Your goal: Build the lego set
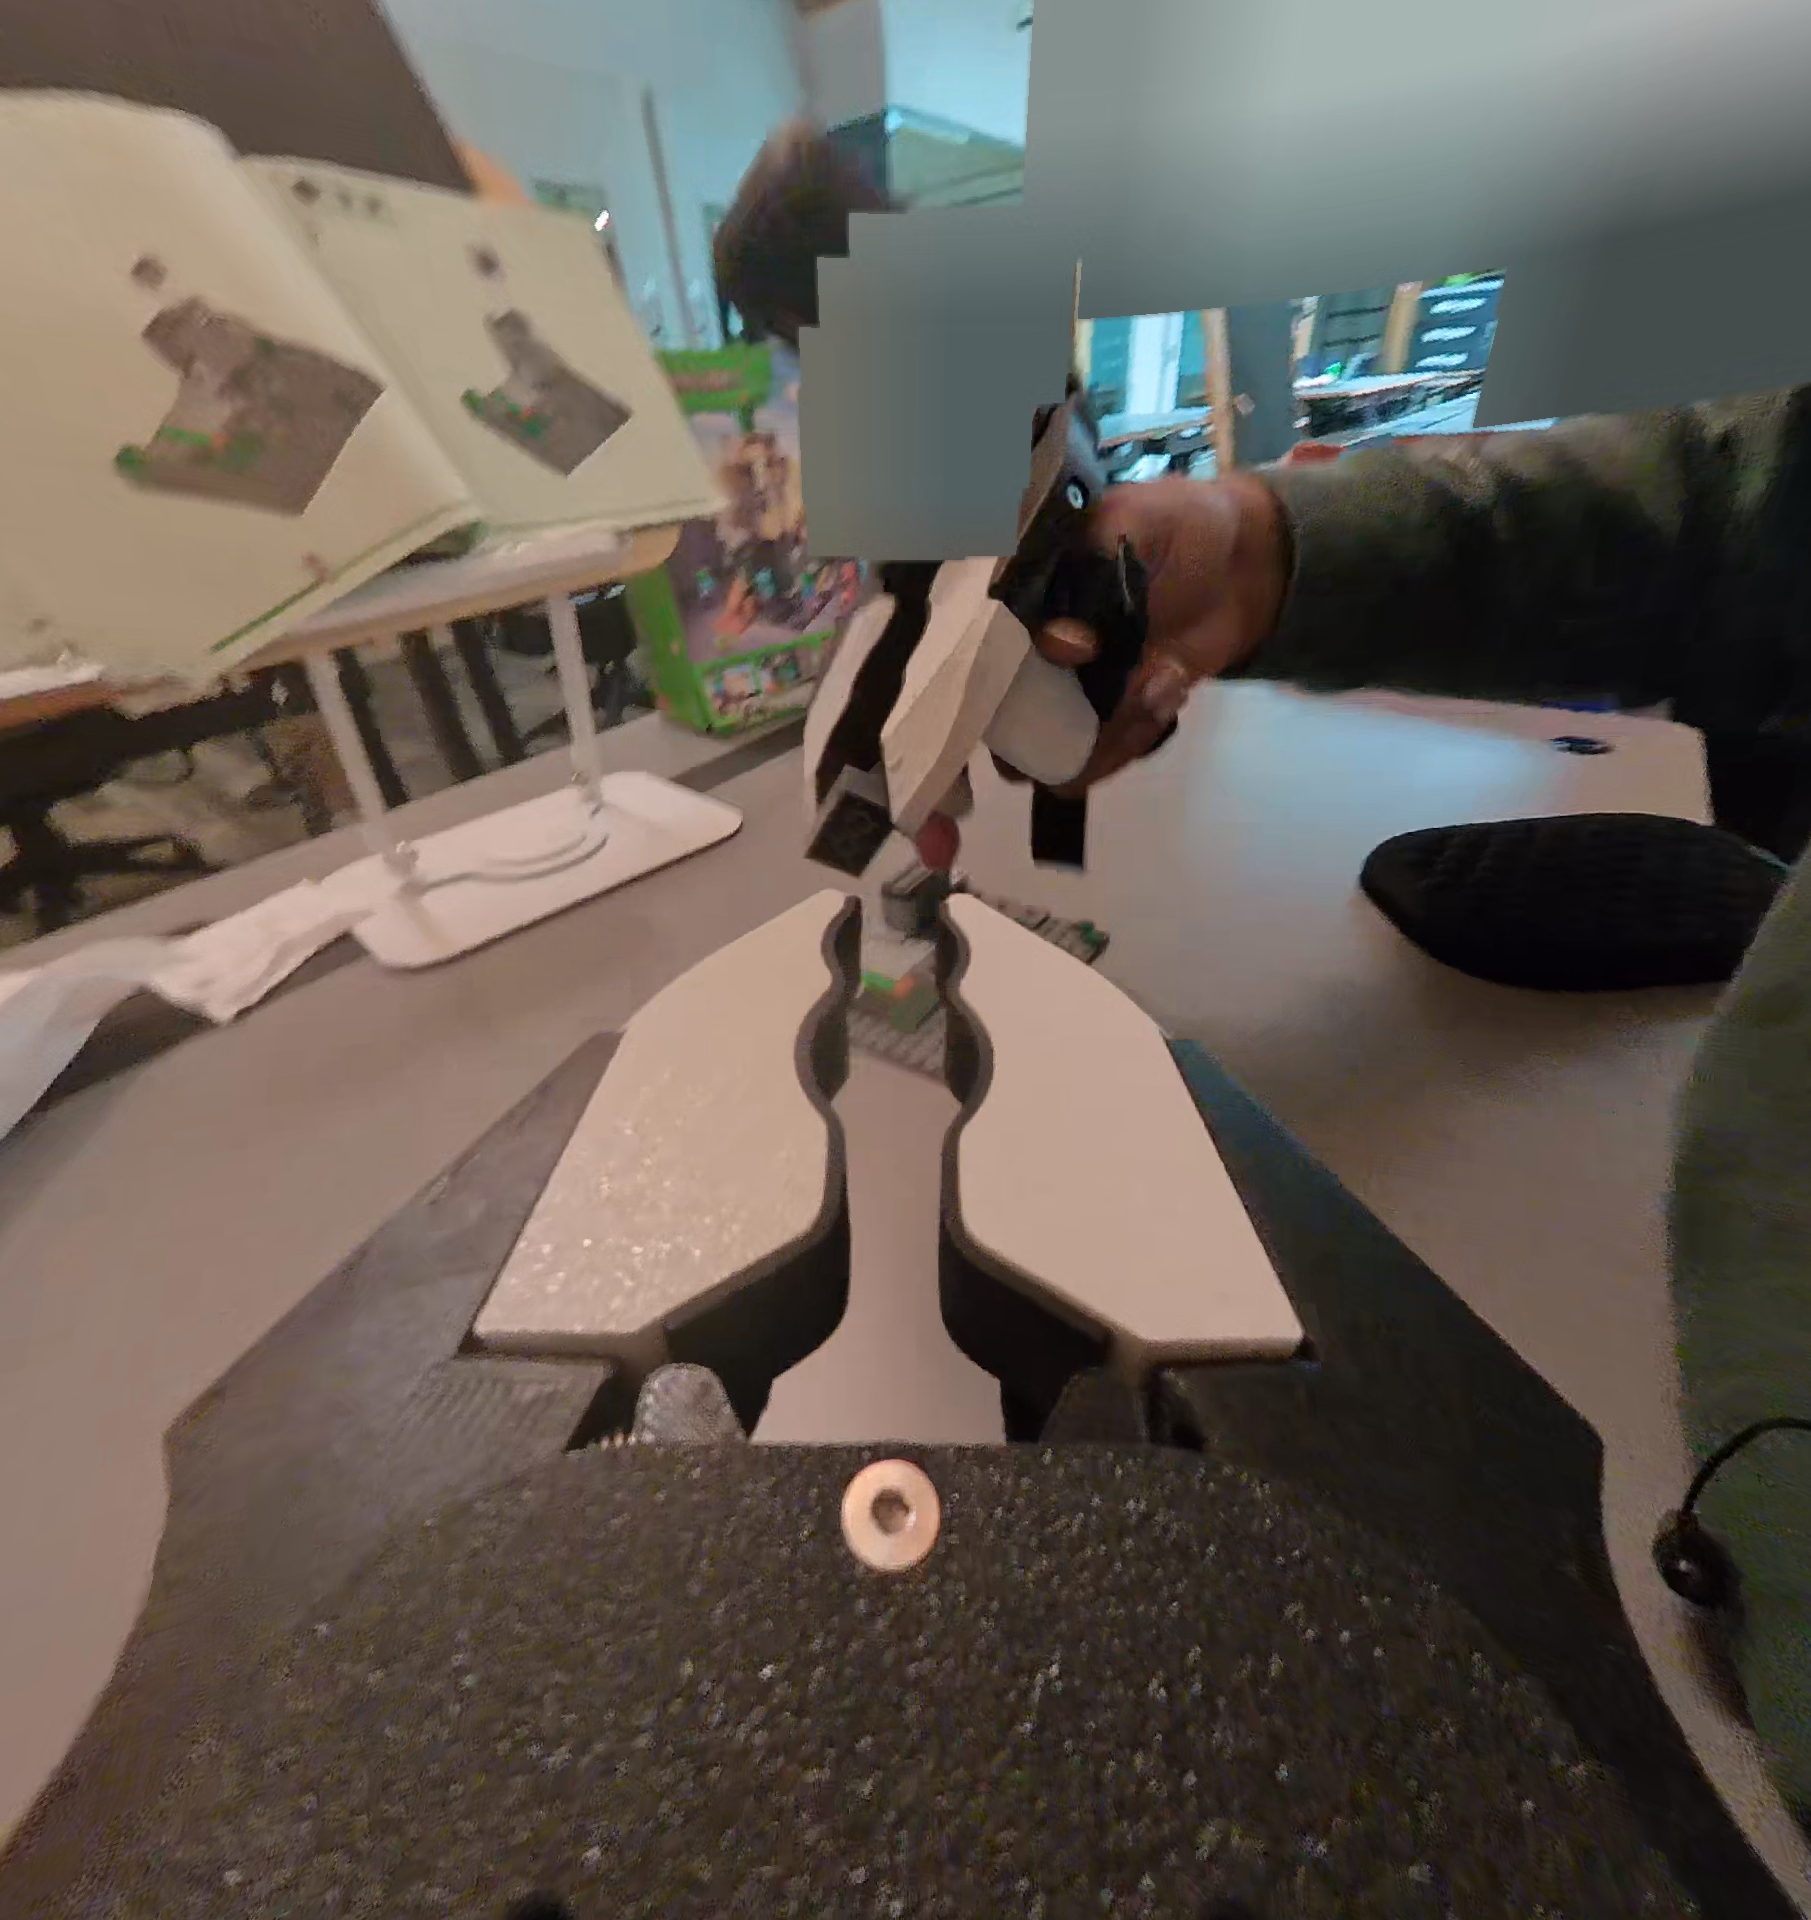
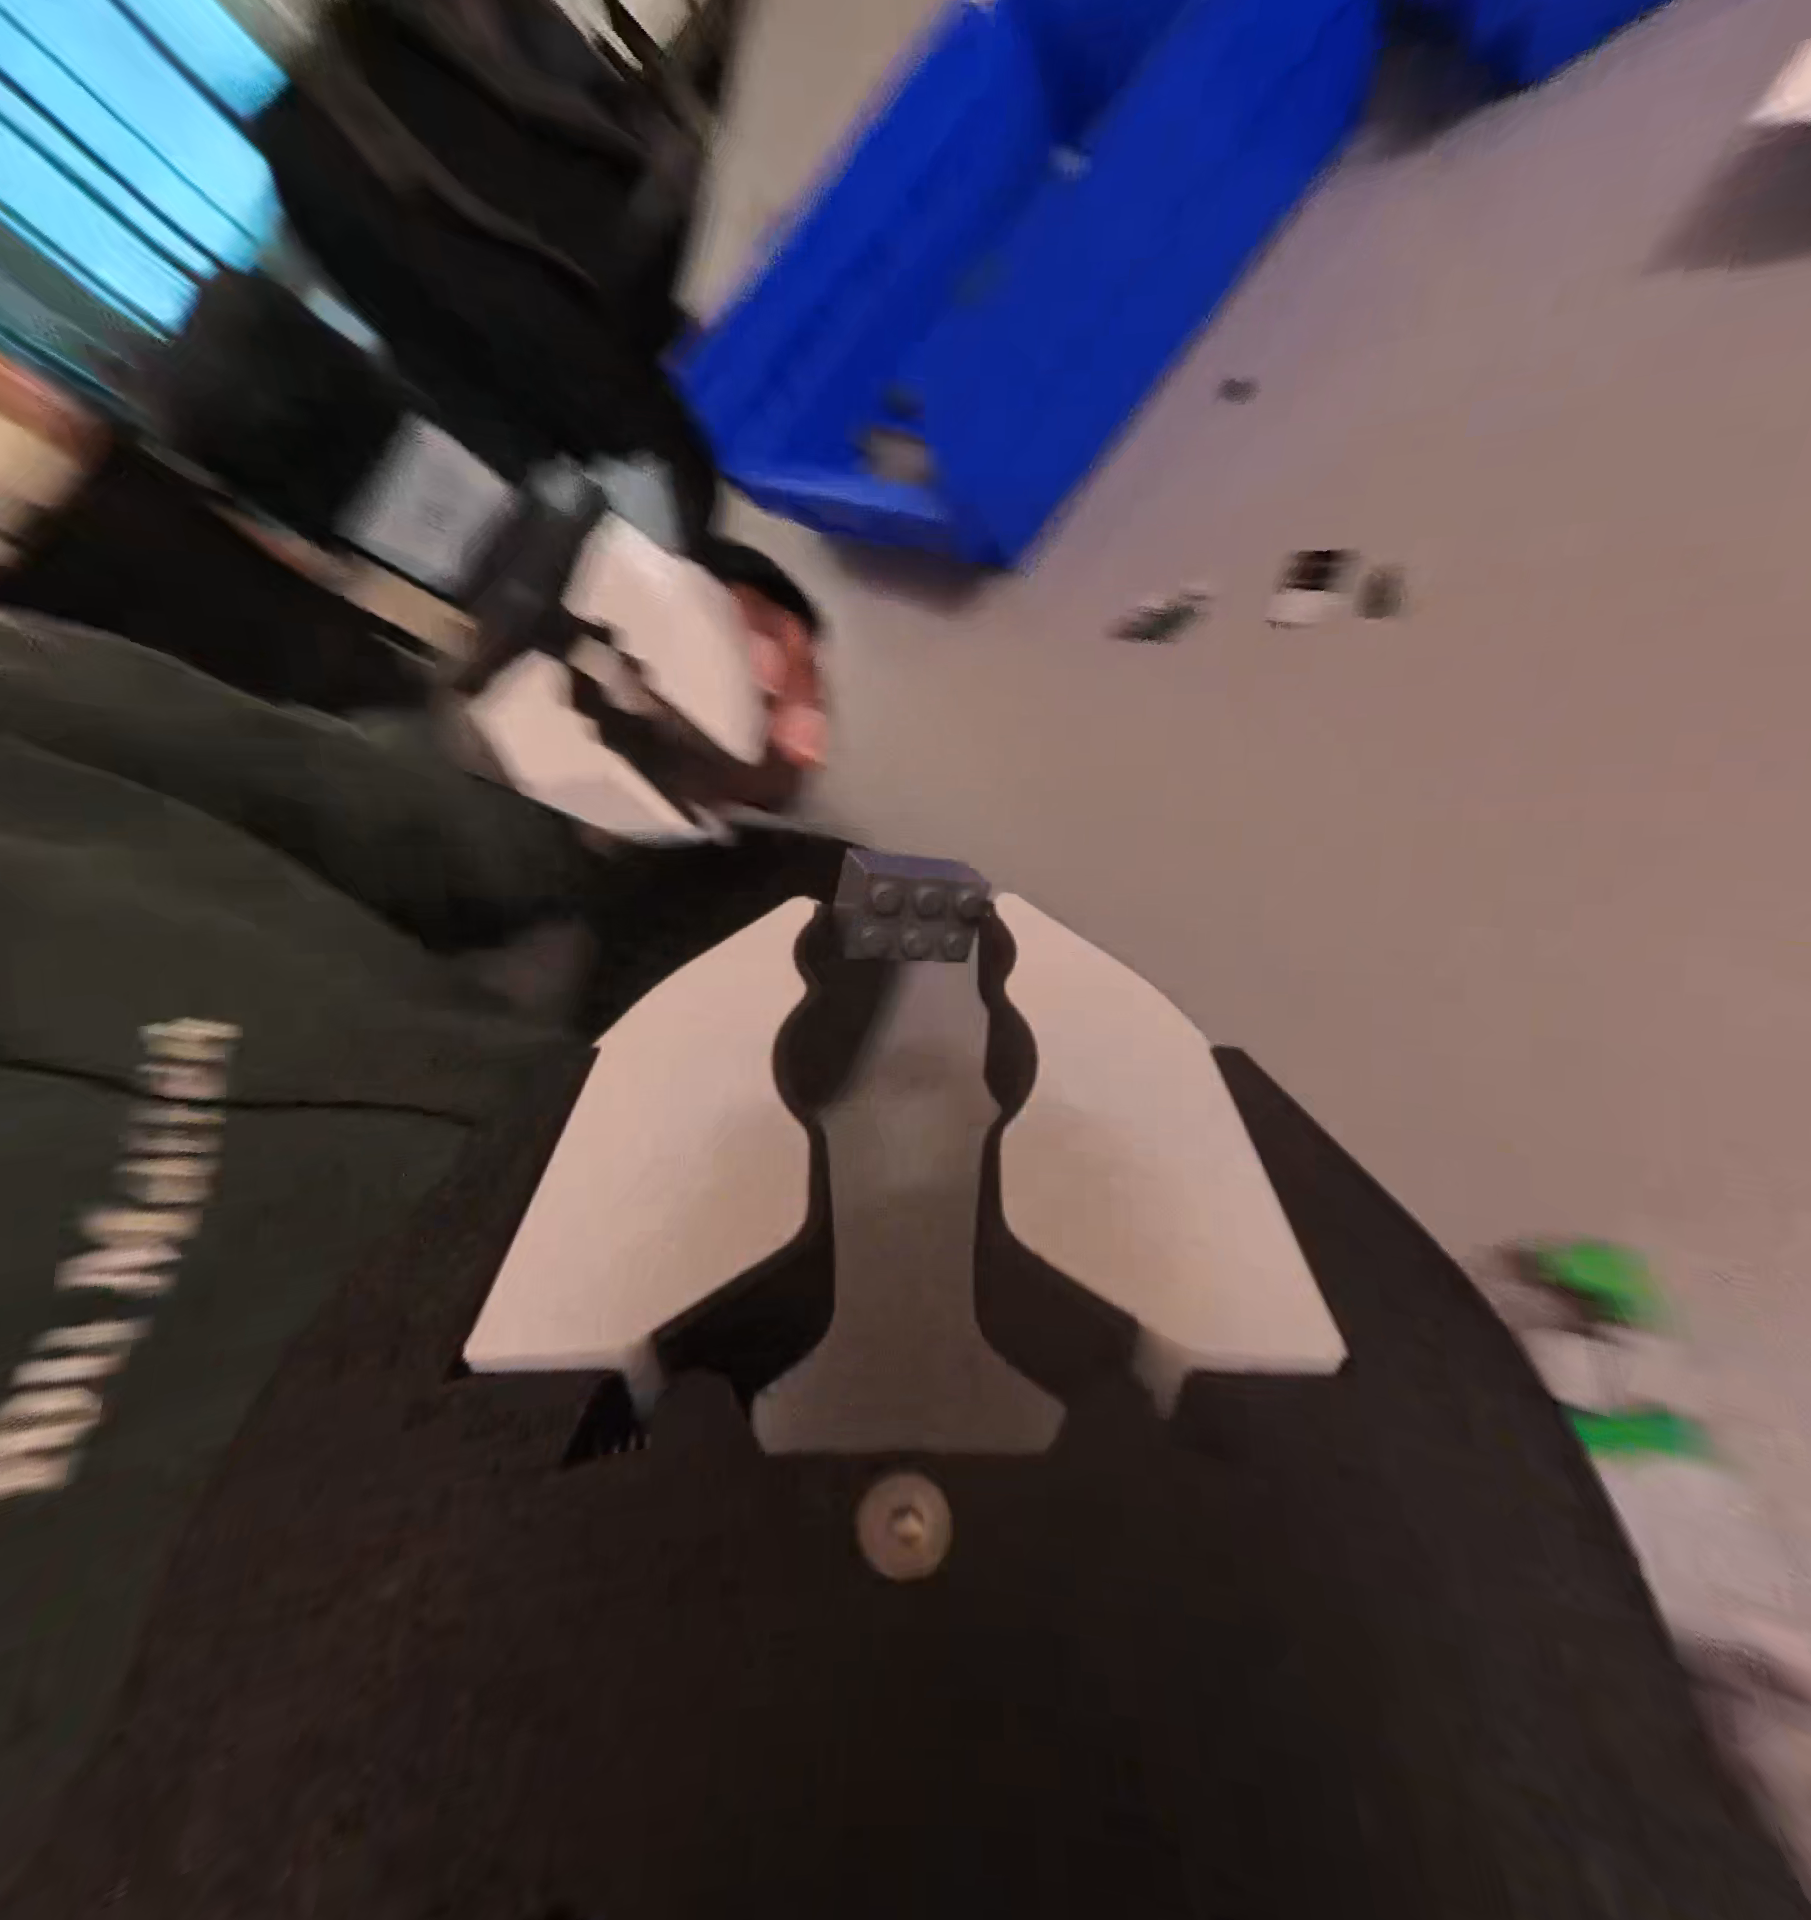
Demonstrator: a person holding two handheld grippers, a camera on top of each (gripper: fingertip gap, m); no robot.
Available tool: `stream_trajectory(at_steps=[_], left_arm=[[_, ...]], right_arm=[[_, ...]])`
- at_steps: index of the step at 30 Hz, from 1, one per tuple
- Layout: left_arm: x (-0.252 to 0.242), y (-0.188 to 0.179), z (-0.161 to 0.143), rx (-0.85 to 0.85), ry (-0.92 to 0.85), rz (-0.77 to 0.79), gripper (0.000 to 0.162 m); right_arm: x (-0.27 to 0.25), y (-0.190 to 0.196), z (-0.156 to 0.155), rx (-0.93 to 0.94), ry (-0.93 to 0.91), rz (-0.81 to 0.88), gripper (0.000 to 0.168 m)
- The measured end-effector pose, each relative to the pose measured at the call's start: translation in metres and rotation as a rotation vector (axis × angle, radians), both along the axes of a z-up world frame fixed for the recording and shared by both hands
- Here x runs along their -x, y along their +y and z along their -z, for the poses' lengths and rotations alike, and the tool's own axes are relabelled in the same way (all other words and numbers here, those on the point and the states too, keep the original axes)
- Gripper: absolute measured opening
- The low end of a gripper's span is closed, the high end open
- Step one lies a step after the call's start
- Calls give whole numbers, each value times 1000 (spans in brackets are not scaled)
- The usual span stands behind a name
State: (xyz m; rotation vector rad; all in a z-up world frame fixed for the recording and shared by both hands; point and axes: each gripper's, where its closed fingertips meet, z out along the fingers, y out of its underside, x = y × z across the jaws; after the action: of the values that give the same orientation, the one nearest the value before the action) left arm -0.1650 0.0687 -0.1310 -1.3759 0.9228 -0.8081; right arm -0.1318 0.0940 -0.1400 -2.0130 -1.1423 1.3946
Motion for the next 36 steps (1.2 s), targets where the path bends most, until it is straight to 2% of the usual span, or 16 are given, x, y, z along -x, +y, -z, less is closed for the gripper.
stream_trajectory(at_steps=[3,6,8,11,19,29,36], left_arm=[[9,9,20,81,47,-69,8],[10,7,33,140,70,-82,7],[10,4,37,143,94,-93,7],[13,1,43,146,125,-113,6],[11,3,54,205,129,-98,6],[6,5,58,231,141,-83,5],[-3,6,57,231,152,-72,4]], right_arm=[[-13,42,34,-308,-338,9,27],[-20,74,70,-514,-606,-59,27],[-23,90,88,-634,-722,-128,27],[-27,106,106,-715,-819,-221,28],[-28,120,128,-679,-883,-323,32],[-32,117,119,-664,-770,-252,33],[-21,118,122,-365,-730,-80,40]])
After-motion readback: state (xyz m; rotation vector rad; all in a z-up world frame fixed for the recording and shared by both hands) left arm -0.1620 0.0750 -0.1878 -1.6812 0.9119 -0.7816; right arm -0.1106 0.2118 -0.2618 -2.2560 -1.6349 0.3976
